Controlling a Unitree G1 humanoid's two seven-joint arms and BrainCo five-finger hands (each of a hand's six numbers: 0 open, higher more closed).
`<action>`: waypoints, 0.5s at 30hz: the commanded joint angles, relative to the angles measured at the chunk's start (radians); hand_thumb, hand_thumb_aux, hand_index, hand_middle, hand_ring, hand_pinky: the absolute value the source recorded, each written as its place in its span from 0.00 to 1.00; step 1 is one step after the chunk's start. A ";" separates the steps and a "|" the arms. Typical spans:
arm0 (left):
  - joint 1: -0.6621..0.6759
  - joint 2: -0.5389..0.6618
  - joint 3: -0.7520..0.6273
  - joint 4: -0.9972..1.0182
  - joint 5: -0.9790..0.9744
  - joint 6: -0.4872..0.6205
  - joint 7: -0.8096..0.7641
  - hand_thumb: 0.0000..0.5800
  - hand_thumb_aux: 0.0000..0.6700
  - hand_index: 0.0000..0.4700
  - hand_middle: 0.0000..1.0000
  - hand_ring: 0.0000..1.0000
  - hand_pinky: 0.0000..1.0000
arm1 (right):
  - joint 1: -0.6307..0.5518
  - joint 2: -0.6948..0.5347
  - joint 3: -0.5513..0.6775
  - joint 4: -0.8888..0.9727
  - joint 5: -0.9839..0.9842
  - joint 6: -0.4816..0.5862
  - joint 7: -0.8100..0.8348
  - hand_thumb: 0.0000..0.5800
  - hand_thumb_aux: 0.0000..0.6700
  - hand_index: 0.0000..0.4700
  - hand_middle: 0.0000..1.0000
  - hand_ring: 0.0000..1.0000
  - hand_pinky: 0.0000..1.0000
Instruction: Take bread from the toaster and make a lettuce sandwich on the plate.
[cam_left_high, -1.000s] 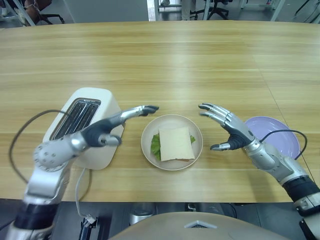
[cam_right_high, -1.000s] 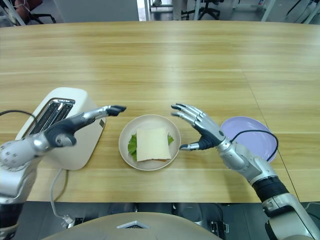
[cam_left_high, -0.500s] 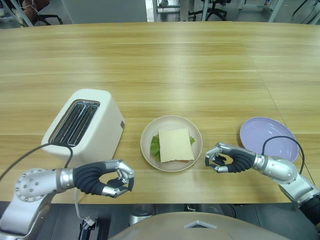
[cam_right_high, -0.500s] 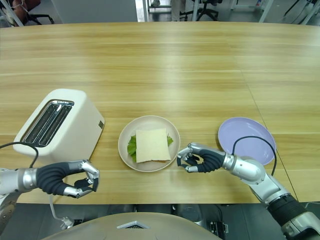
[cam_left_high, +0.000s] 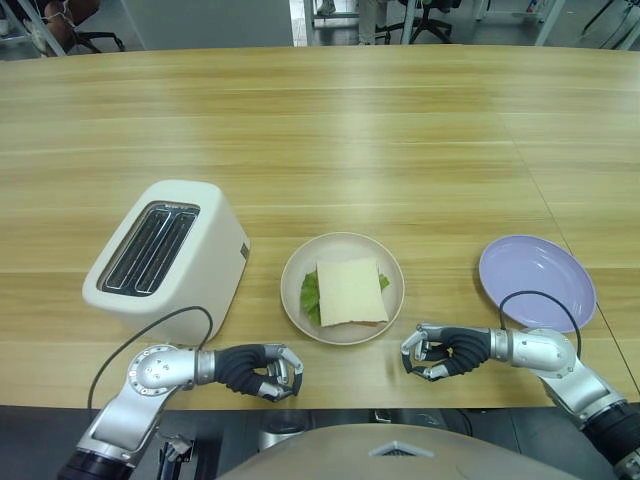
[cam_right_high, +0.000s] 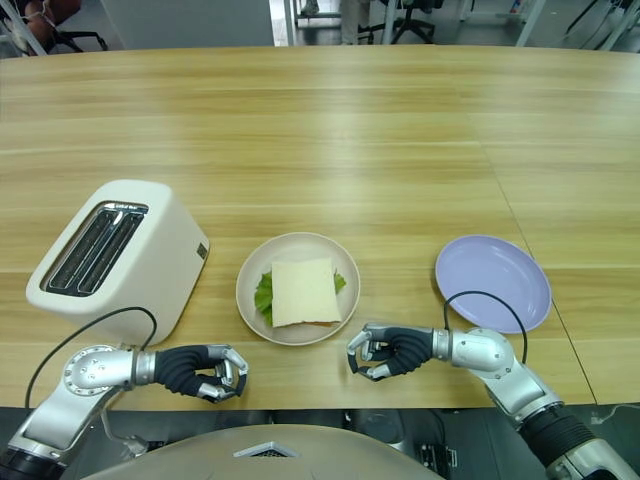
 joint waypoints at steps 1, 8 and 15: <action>-0.022 -0.017 -0.039 0.036 0.029 0.015 0.004 1.00 1.00 0.98 1.00 1.00 1.00 | -0.011 0.023 -0.010 0.031 -0.037 0.019 0.039 1.00 1.00 0.98 1.00 1.00 1.00; -0.089 -0.070 -0.087 0.165 0.115 -0.002 0.065 1.00 1.00 0.98 1.00 1.00 1.00 | -0.053 0.082 -0.016 0.137 -0.184 -0.008 0.012 1.00 1.00 0.98 1.00 1.00 1.00; -0.151 -0.139 -0.158 0.295 0.296 -0.035 0.210 1.00 1.00 0.98 1.00 1.00 1.00 | -0.098 0.130 -0.013 0.225 -0.314 -0.066 -0.049 1.00 1.00 0.98 1.00 1.00 1.00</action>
